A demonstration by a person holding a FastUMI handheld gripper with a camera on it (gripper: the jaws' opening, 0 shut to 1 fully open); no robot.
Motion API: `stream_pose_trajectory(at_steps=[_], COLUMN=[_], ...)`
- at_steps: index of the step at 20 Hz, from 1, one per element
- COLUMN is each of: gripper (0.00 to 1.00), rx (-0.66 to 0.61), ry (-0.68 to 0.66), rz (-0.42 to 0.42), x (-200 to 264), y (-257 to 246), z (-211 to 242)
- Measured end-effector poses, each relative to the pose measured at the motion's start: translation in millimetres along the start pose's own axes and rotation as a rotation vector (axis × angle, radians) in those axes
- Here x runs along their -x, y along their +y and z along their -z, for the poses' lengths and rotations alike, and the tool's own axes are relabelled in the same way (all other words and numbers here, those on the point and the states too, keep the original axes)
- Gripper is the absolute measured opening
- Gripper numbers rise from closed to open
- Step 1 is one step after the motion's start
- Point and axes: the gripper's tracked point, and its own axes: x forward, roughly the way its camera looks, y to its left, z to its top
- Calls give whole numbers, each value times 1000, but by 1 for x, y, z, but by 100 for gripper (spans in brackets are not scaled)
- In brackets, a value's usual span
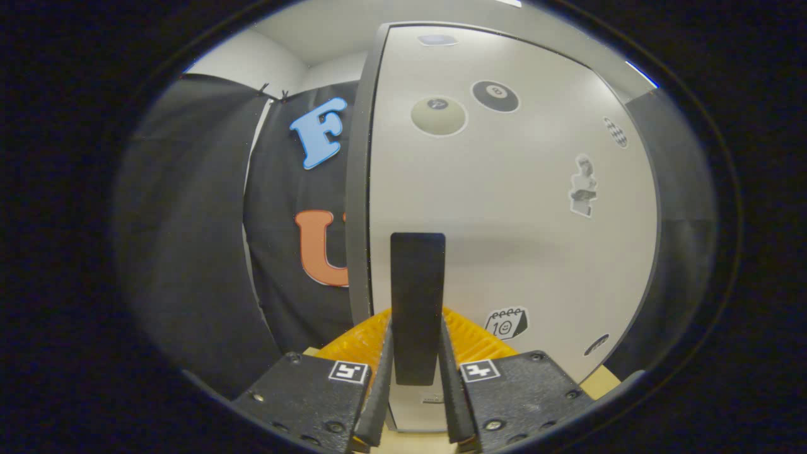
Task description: Open the shoe cabinet door, grab the shoes and put them into the shoe cabinet, then close the shoe cabinet door.
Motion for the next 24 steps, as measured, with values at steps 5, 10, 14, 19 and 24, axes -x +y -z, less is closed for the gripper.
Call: stream_pose_trajectory(at_steps=[5, 10, 14, 19, 24], gripper=[26, 25, 25, 25, 25], rx=[-22, -18, -2, -6, 11], ry=[23, 47, 75, 98, 105], rz=[-60, -129, -159, -216, -234], x=[8, 23, 45, 71, 84], y=[0, -3, -9, -19, -36], z=[1, 4, 5, 6, 10])
